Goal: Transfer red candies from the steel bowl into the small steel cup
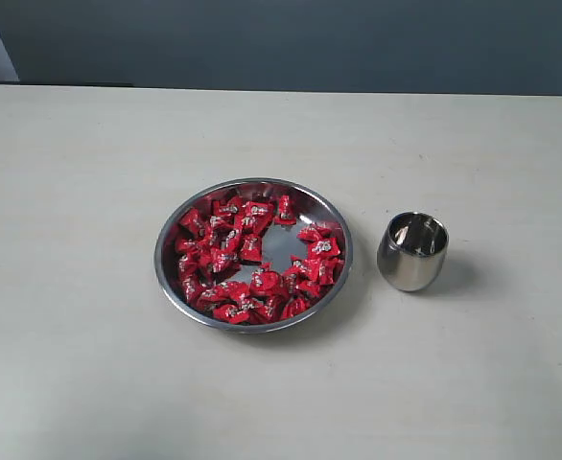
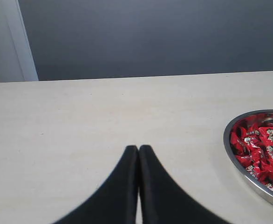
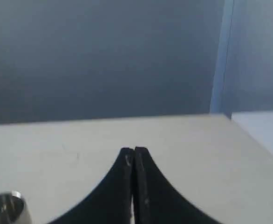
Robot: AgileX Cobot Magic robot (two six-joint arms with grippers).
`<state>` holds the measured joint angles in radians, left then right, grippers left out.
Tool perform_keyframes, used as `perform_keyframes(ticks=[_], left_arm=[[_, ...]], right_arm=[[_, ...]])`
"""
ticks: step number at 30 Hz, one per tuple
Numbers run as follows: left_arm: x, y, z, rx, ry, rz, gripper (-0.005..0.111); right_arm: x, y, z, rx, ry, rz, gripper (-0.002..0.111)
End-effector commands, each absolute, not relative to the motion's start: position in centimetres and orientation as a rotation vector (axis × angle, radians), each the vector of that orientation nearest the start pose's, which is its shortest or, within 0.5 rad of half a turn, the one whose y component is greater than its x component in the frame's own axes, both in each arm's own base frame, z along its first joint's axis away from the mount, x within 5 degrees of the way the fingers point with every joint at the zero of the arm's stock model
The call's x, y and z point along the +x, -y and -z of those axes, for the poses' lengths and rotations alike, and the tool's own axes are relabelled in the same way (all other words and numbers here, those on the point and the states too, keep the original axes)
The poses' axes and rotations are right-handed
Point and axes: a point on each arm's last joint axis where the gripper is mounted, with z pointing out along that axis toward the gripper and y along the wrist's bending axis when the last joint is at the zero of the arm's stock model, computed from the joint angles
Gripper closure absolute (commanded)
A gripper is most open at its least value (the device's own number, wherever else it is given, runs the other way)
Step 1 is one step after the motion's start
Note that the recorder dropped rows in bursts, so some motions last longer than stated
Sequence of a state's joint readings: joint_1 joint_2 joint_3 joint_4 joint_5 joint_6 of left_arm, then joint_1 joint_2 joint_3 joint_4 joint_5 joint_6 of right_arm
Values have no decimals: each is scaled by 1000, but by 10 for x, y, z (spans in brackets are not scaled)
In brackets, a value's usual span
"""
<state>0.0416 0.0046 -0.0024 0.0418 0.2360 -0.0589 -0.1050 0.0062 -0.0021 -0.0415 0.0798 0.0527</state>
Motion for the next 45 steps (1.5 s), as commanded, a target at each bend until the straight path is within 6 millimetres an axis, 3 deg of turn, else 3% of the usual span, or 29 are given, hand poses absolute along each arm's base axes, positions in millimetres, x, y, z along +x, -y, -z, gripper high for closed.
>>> perform_keyframes(ticks=[1,5,10,13,20,23,27,30,35,42,45], left_arm=[[55,-3,-192,-55,-1715,-20,106],[55,-3,-192,-55,-1715,-20,106],[55,-3,-192,-55,-1715,-20,106],[55,-3,-192,-55,-1715,-20,106],[55,-3,-192,-55,-1715,-20,106],[55,-3,-192,-55,-1715,-20,106],[55,-3,-192,-55,-1715,-20,106],[55,-3,-192,-55,-1715,-20,106],[55,-3,-192,-55,-1715,-20,106],[55,-3,-192,-55,-1715,-20,106],[55,-3,-192,-55,-1715,-20,106]], right_arm=[[53,5,-228,64,-1321,89,109],[48,5,-243,105,-1136,15,109],[43,6,-251,454,-952,-576,109],[46,6,-247,597,-963,-778,109],[50,3,-238,600,-1083,-746,109],[50,-4,-244,433,-1082,-694,109],[61,-15,-286,141,-1224,-457,109],[90,-16,-328,-4,-1317,-315,109],[176,-10,-401,-104,-1432,-249,109],[322,-18,-424,-176,-1631,-308,109],[381,-24,-414,-166,-1623,-132,109]])
